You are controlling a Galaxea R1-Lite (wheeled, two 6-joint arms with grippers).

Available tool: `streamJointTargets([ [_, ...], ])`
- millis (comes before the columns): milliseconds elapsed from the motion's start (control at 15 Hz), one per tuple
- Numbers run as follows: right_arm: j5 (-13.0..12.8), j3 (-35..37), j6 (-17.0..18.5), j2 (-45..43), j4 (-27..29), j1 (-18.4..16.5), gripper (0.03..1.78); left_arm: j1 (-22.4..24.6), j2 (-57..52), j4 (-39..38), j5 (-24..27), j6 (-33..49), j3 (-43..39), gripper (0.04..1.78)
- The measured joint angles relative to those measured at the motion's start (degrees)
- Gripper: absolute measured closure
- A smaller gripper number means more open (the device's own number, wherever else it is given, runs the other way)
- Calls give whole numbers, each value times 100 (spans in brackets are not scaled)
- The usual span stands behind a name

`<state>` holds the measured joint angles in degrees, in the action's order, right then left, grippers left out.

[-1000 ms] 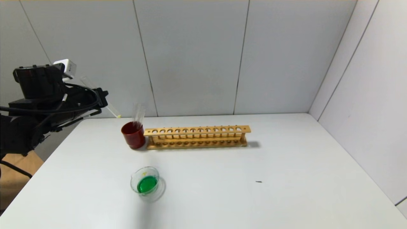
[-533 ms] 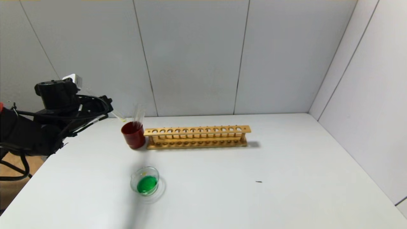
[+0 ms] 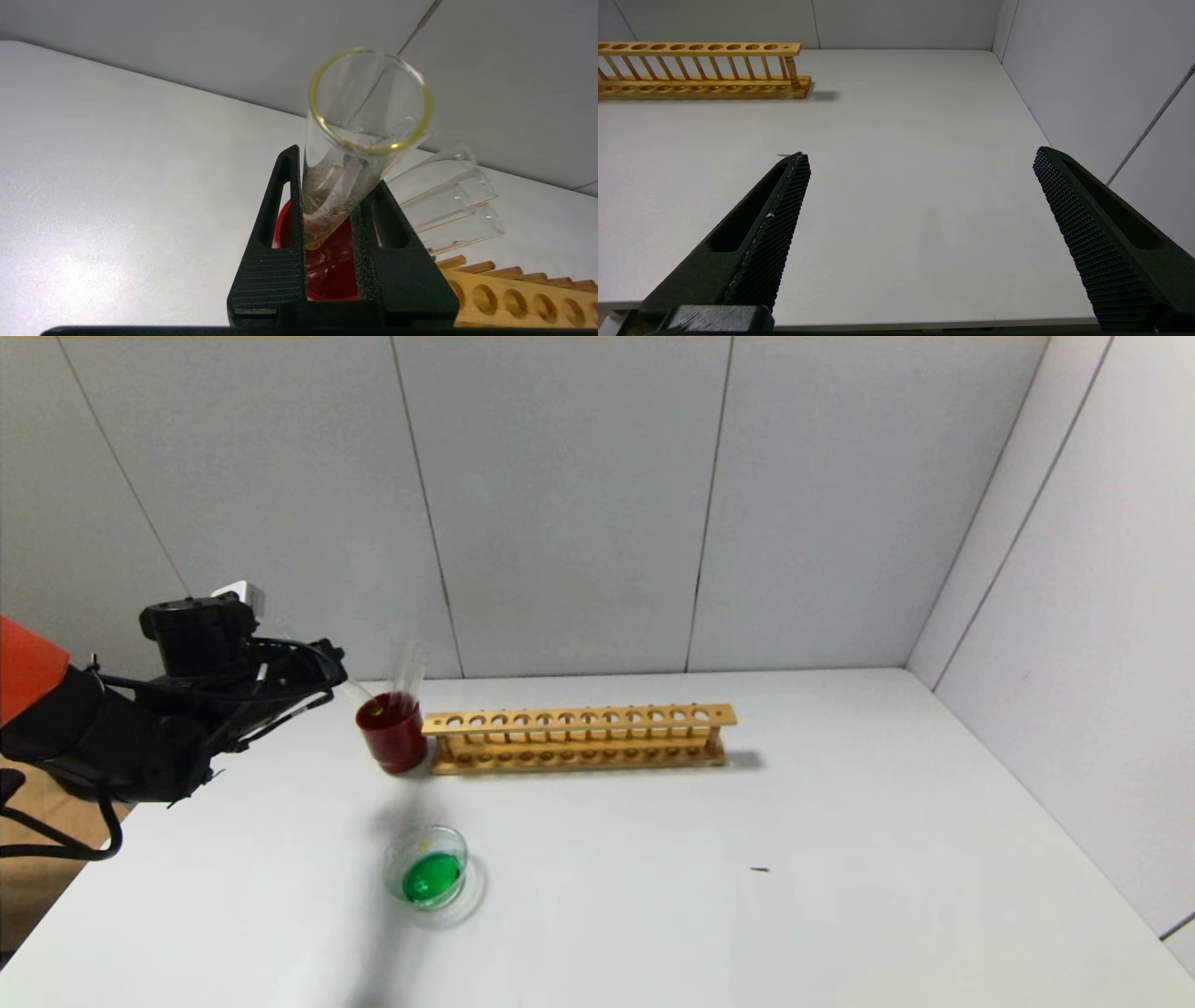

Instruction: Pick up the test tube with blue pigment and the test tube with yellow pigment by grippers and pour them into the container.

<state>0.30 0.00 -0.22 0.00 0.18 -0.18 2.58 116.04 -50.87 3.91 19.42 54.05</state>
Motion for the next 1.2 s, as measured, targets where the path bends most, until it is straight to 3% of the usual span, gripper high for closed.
streamJointTargets([
  [533, -1, 0, -2, 0, 0, -2, 6, -236, 352, -268, -41, -63, 7, 149],
  [733, 0, 0, 0, 0, 0, -2, 6, -280, 374, -268, -39, -66, 35, 139],
  [867, 0, 0, 0, 0, 0, 2, 6, -280, 374, -268, -48, -66, 41, 118],
  [1200, -1, 0, 0, 0, 0, 0, 6, -269, 260, -257, -48, -137, 44, 37],
])
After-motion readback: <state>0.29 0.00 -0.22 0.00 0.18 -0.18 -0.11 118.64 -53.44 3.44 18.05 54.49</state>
